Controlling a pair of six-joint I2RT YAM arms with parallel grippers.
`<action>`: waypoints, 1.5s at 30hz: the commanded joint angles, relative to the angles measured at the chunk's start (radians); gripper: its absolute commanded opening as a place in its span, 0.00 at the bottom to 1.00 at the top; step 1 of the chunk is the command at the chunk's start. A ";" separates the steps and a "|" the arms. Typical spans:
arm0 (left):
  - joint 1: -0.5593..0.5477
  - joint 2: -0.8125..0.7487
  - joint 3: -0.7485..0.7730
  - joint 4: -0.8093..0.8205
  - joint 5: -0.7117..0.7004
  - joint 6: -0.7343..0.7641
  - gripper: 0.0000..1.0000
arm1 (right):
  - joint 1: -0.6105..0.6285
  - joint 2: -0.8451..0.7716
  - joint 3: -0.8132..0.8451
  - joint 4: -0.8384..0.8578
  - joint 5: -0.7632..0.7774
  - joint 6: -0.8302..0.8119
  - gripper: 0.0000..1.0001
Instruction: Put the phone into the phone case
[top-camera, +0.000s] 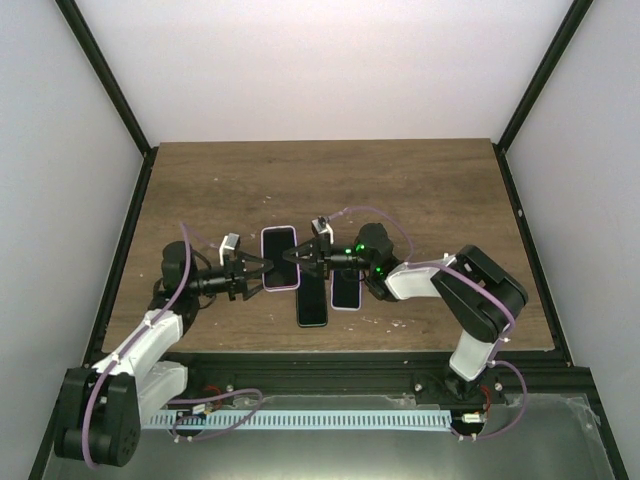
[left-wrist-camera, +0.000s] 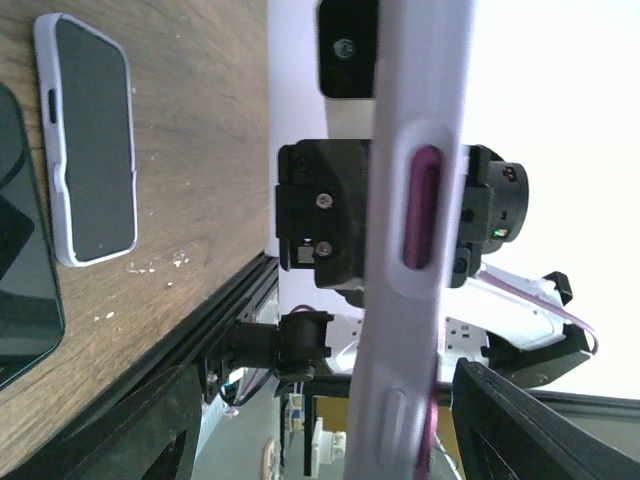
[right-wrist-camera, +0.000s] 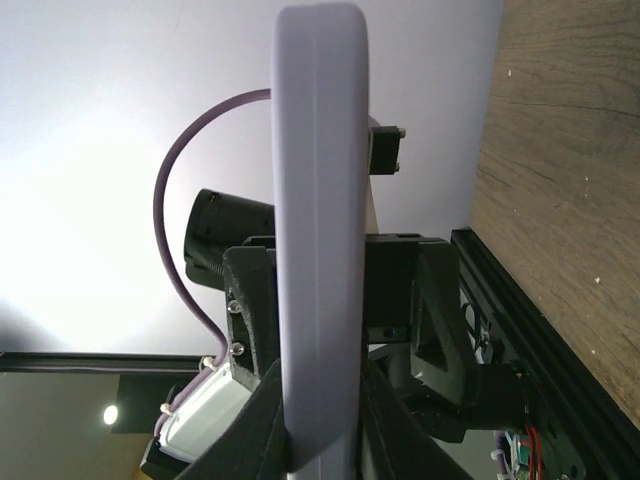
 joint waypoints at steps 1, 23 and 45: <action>-0.015 -0.031 -0.023 0.164 -0.004 -0.115 0.69 | -0.007 -0.041 -0.005 0.086 0.037 0.020 0.07; -0.031 -0.022 -0.012 0.039 -0.030 -0.104 0.06 | -0.021 -0.103 -0.024 -0.090 0.057 -0.065 0.23; -0.031 -0.017 0.029 0.037 -0.068 -0.053 0.04 | 0.047 -0.194 -0.057 -0.294 -0.101 -0.210 0.43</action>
